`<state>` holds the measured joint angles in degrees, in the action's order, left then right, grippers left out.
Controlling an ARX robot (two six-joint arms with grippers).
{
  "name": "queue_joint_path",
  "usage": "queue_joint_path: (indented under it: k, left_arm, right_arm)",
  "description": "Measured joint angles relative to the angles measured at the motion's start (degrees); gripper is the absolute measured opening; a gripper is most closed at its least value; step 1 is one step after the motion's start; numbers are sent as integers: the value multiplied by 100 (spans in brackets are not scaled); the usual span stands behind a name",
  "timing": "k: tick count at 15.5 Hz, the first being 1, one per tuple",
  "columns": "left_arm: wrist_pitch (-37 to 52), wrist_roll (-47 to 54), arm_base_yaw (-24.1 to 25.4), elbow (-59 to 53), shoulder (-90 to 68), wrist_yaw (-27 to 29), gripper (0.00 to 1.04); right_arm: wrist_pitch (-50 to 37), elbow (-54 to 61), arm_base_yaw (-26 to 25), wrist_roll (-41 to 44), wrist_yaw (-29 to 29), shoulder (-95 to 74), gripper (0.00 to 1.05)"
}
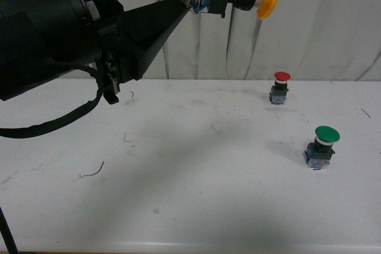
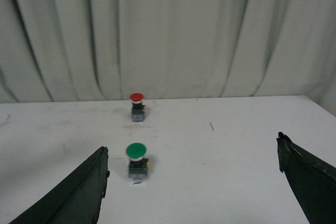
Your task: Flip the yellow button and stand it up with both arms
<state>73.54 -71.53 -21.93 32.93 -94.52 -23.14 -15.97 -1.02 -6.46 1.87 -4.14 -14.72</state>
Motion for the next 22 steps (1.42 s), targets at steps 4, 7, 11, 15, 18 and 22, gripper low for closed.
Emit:
queue_joint_path:
  k: [4,7,11,15,18,22]
  left_arm:
    - [-105,103,0,0,7,15,30]
    - [-168,144,0,0,17,28,30]
    - [-186,149,2,0,28,66,30]
    - [-223,177,0,0,28,68,30]
    - [-264,271,-28,26,28,63,30]
    - [-280,299,-7,28,28,48,30]
  right_arm:
    - [-3971,-1189,-208,-26,-319,-4492,98]
    - [-4819,-2586,24,-59,-463,-6898,98]
    - [-4717,-3552,313,-328,-949,-8017,98]
    - [-5858,-3252,748,-2286,-2601,-7283,98]
    - [-5737,-2905,1021,-5416,-3469,-7722,98]
    - [-5759,-3600,1335,-8498,-3217,-8406,98]
